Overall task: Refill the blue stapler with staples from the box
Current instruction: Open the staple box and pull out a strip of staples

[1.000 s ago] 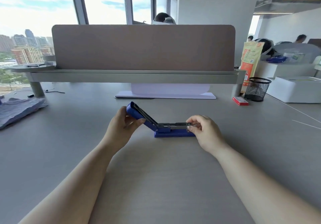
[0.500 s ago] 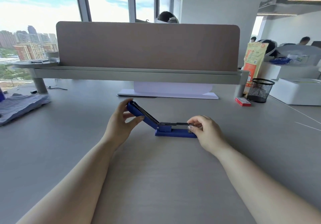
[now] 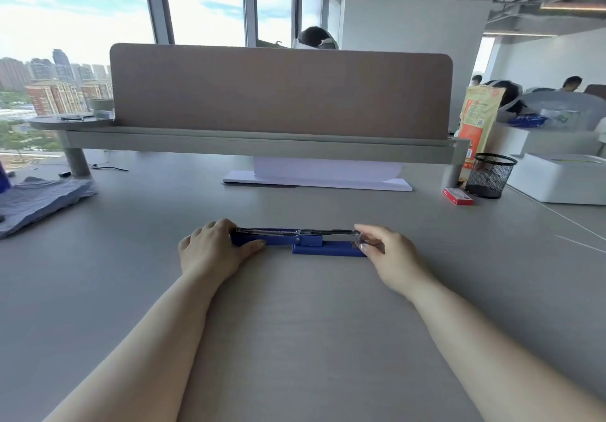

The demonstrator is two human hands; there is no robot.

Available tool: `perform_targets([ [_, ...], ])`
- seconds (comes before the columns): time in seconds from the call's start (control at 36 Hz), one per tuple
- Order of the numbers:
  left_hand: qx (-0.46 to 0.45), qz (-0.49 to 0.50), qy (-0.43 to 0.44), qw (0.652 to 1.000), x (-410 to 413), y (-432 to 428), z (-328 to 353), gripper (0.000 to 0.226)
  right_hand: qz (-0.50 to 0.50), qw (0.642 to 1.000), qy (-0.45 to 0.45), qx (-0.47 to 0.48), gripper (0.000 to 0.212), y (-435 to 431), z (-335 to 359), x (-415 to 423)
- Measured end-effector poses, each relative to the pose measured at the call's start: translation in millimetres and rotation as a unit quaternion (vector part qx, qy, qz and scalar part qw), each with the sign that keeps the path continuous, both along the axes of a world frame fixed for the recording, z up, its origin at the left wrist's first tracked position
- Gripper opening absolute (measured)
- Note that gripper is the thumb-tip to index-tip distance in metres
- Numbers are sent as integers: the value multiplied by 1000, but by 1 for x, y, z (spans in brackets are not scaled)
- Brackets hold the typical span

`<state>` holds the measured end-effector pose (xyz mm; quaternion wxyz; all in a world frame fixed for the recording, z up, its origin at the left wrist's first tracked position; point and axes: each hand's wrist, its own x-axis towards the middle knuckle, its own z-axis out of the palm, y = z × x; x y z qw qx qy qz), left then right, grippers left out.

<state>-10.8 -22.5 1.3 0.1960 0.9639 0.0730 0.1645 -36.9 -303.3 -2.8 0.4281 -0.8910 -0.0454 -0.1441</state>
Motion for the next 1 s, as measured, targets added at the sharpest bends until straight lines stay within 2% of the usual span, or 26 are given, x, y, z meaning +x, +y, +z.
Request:
perform_targets([
  [0.08,-6,-2,10,1000,0,1,0,65,2,1000,1,6,38,-1,-1,0],
  [0.19,-40,-19,10,999,-7,-2,2,81,-19,999,-1,36,51,-3,3,-4],
  [0.28,-71,-53,-50,995,-17,-11,8,76,-49,996,10,71,56,-8,7,-11],
  [0.36,-61,-102,-103,988,-26,-28,18,69,-69,993,12,99,53,-20,14,-18],
  [0.56,-23,-261,-122,957,-60,-106,33,61,-136,989,9,58,48,-78,21,-52],
  [0.67,-18,-352,-75,933,-70,-162,23,59,-184,981,16,49,46,-115,16,-71],
  [0.81,-7,-404,28,914,-58,-229,13,58,-208,976,36,52,45,-148,9,-77],
  [0.89,56,-413,48,908,-37,-261,8,61,-221,973,44,43,45,-164,6,-67],
  [1.0,106,-378,75,917,-15,-284,3,67,-244,968,58,-12,48,-187,2,-41],
])
